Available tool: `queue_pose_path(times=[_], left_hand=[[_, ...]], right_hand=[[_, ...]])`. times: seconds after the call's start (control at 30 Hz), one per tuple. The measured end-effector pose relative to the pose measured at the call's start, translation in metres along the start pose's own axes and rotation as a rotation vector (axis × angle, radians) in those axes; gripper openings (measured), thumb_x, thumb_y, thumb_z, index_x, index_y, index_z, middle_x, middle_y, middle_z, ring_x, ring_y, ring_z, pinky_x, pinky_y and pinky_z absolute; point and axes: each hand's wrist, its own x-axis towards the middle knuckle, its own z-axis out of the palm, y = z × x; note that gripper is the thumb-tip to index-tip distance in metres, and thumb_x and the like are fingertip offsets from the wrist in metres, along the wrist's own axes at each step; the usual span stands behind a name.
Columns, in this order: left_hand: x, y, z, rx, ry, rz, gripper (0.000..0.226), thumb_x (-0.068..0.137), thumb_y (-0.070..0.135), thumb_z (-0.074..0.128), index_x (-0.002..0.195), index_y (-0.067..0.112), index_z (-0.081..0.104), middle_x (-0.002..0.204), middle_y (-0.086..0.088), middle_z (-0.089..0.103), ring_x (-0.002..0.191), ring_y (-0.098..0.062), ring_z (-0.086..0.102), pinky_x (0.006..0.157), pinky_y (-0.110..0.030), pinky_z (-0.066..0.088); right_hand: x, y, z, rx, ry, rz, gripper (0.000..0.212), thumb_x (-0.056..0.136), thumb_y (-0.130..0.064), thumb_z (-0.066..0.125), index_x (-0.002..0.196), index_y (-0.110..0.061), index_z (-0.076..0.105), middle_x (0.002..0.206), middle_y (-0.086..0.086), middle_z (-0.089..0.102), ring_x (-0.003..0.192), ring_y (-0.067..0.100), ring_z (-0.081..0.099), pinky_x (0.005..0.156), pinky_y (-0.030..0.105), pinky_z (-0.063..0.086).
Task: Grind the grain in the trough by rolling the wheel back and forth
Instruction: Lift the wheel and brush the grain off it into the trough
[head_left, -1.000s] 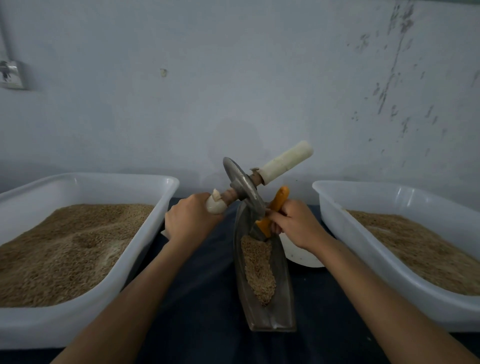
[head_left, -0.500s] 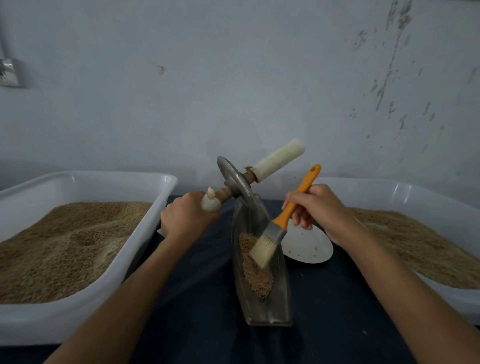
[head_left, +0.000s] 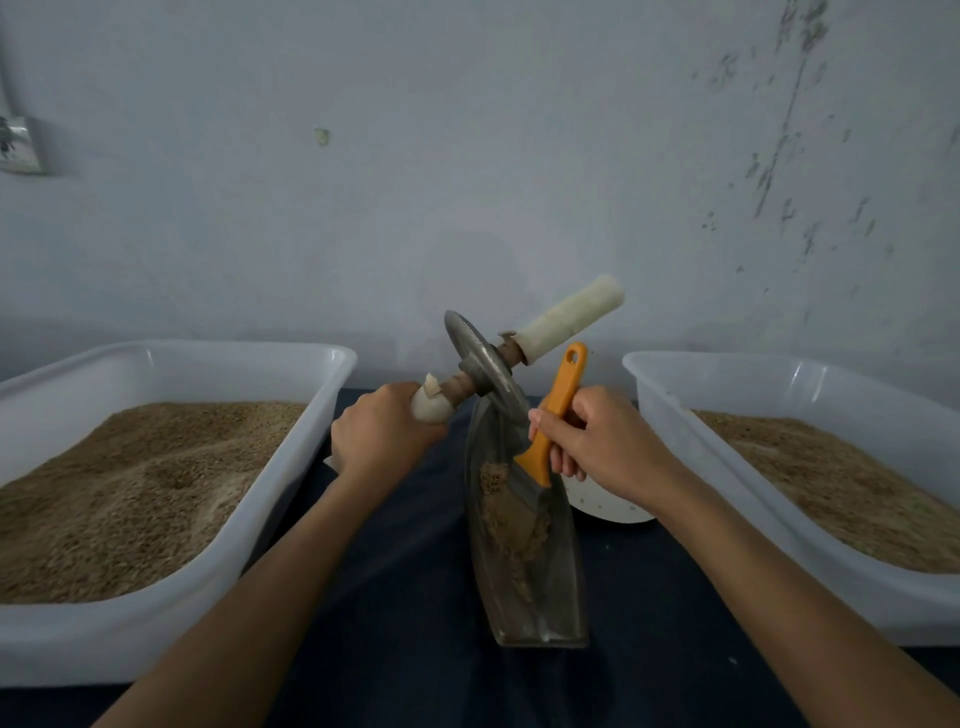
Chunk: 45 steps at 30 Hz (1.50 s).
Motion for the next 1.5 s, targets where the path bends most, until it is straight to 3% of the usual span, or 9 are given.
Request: queue_pose_path(times=[0.17, 0.37, 0.5, 0.67, 0.8, 1.03, 1.17, 1.37, 1.5], left_hand=[[0.001, -0.001, 0.000, 0.008, -0.002, 0.001, 0.026, 0.081, 0.047, 0.063, 0.095, 0.025, 0.065, 0.080, 0.005, 0.061, 0.078, -0.019, 0.060, 0.067, -0.030, 0.045], [0.001, -0.002, 0.001, -0.001, 0.004, 0.003, 0.026, 0.080, 0.045, 0.065, 0.096, 0.025, 0.065, 0.080, 0.004, 0.062, 0.079, -0.019, 0.061, 0.066, -0.030, 0.045], [0.001, -0.002, 0.003, 0.014, 0.010, 0.004, 0.027, 0.080, 0.047, 0.064, 0.096, 0.026, 0.065, 0.078, 0.006, 0.059, 0.075, -0.016, 0.057, 0.065, -0.029, 0.041], [0.001, -0.003, 0.005, 0.018, 0.009, 0.012, 0.024, 0.080, 0.046, 0.064, 0.092, 0.026, 0.063, 0.076, 0.007, 0.058, 0.073, -0.016, 0.057, 0.064, -0.029, 0.042], [0.001, -0.004, 0.004, -0.001, 0.023, 0.006, 0.023, 0.081, 0.048, 0.063, 0.090, 0.026, 0.063, 0.077, 0.006, 0.059, 0.074, -0.017, 0.058, 0.065, -0.029, 0.043], [0.002, -0.003, 0.004, -0.021, 0.027, 0.009, 0.024, 0.080, 0.049, 0.063, 0.089, 0.027, 0.062, 0.076, 0.006, 0.059, 0.072, -0.016, 0.055, 0.064, -0.028, 0.042], [0.001, -0.004, 0.004, -0.006, 0.012, 0.013, 0.026, 0.080, 0.049, 0.064, 0.093, 0.026, 0.063, 0.078, 0.006, 0.059, 0.077, -0.019, 0.060, 0.065, -0.029, 0.044], [0.001, -0.003, 0.004, 0.019, -0.006, 0.007, 0.025, 0.080, 0.048, 0.063, 0.092, 0.027, 0.061, 0.078, 0.006, 0.058, 0.079, -0.020, 0.061, 0.066, -0.030, 0.043], [0.001, -0.005, 0.007, 0.003, -0.005, 0.005, 0.022, 0.080, 0.048, 0.063, 0.086, 0.027, 0.060, 0.076, 0.006, 0.060, 0.074, -0.017, 0.059, 0.064, -0.030, 0.045]], right_hand=[[0.004, -0.008, -0.016, 0.259, 0.208, -0.007, 0.033, 0.098, -0.015, 0.052, 0.072, 0.003, 0.064, 0.044, 0.000, 0.054, 0.037, 0.006, 0.047, 0.041, 0.013, 0.036], [0.001, -0.021, -0.007, 0.189, -0.096, 0.171, 0.026, 0.097, -0.011, 0.051, 0.074, -0.001, 0.059, 0.040, -0.007, 0.055, 0.030, 0.003, 0.045, 0.034, 0.010, 0.031], [-0.001, -0.015, 0.007, 0.029, -0.125, 0.154, 0.027, 0.098, -0.021, 0.053, 0.078, -0.004, 0.060, 0.048, -0.002, 0.060, 0.038, 0.004, 0.054, 0.041, 0.013, 0.040], [-0.001, -0.011, 0.012, -0.065, 0.077, 0.021, 0.033, 0.098, -0.024, 0.052, 0.078, -0.002, 0.063, 0.050, -0.003, 0.058, 0.040, 0.002, 0.054, 0.045, 0.010, 0.041], [0.002, -0.011, 0.001, 0.184, 0.260, 0.034, 0.033, 0.097, -0.014, 0.052, 0.070, 0.002, 0.061, 0.041, -0.006, 0.053, 0.036, 0.004, 0.047, 0.041, 0.011, 0.036], [-0.001, -0.007, 0.007, 0.158, -0.043, 0.228, 0.030, 0.099, -0.016, 0.049, 0.080, 0.004, 0.060, 0.040, -0.006, 0.055, 0.031, 0.003, 0.047, 0.035, 0.011, 0.034], [-0.001, -0.002, 0.012, 0.063, 0.096, 0.153, 0.033, 0.099, -0.020, 0.051, 0.078, 0.002, 0.062, 0.043, -0.006, 0.054, 0.037, 0.003, 0.051, 0.043, 0.012, 0.039], [0.003, 0.008, 0.011, 0.283, 0.503, 0.113, 0.038, 0.098, -0.017, 0.050, 0.065, -0.001, 0.060, 0.041, -0.008, 0.050, 0.039, 0.004, 0.044, 0.044, 0.016, 0.036], [0.003, 0.017, 0.022, 0.284, 0.402, 0.181, 0.041, 0.099, -0.022, 0.050, 0.072, 0.005, 0.063, 0.048, 0.003, 0.056, 0.040, 0.007, 0.050, 0.046, 0.017, 0.039]])
